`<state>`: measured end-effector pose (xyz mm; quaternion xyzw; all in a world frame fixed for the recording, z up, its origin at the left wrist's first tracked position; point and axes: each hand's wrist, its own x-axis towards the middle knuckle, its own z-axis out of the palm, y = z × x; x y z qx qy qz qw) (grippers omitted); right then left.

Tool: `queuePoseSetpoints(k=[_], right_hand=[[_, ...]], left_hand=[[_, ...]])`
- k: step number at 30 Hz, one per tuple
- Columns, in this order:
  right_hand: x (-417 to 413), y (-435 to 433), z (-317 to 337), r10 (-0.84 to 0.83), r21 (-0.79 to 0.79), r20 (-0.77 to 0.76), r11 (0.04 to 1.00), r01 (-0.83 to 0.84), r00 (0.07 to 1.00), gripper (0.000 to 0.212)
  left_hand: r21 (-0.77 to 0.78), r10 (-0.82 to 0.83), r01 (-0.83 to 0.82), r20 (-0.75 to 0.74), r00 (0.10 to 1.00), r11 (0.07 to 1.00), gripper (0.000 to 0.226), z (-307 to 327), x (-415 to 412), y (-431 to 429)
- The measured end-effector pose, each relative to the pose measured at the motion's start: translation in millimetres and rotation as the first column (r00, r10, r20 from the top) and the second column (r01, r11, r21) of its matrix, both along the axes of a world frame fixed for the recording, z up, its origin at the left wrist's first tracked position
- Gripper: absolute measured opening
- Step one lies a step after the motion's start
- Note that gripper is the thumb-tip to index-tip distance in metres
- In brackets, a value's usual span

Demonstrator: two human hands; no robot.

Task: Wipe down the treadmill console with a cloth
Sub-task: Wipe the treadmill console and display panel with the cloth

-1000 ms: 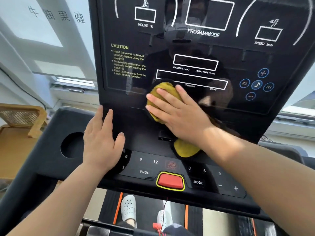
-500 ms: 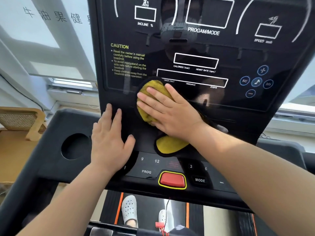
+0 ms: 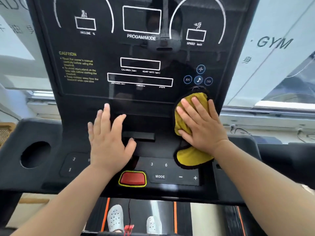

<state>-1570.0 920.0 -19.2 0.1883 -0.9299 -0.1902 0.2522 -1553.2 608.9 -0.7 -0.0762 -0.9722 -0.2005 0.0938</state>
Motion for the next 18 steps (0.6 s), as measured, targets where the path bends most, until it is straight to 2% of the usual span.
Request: queuePoseSetpoints(k=[3,7,13,16,18], right_hand=[[-11,13,21,-0.047,-0.029,-0.031,0.999,0.046,0.998,0.091],[-45,18,78,-0.136,-0.144,-0.108,0.982,0.119,0.985,0.097],[-108,6,181,-0.260,-0.308,-0.164,0.930,0.201,0.952,0.101],[-116,-7,190,-0.285,-0.340,-0.159,0.915,0.218,0.945,0.099],[-110,-14,175,-0.237,-0.290,-0.157,0.939,0.185,0.959,0.098]], left_hand=[[-0.020,-0.040,0.040,-0.025,0.999,0.999,0.072,11,-7,11],[-0.036,-0.051,0.048,-0.075,0.996,0.998,0.082,30,-20,17],[0.013,0.023,-0.022,-0.139,0.990,1.000,0.089,49,-43,14],[0.013,0.014,-0.012,-0.170,0.985,1.000,0.086,53,-54,20],[0.013,0.010,-0.008,-0.174,0.985,1.000,0.084,50,-56,27]])
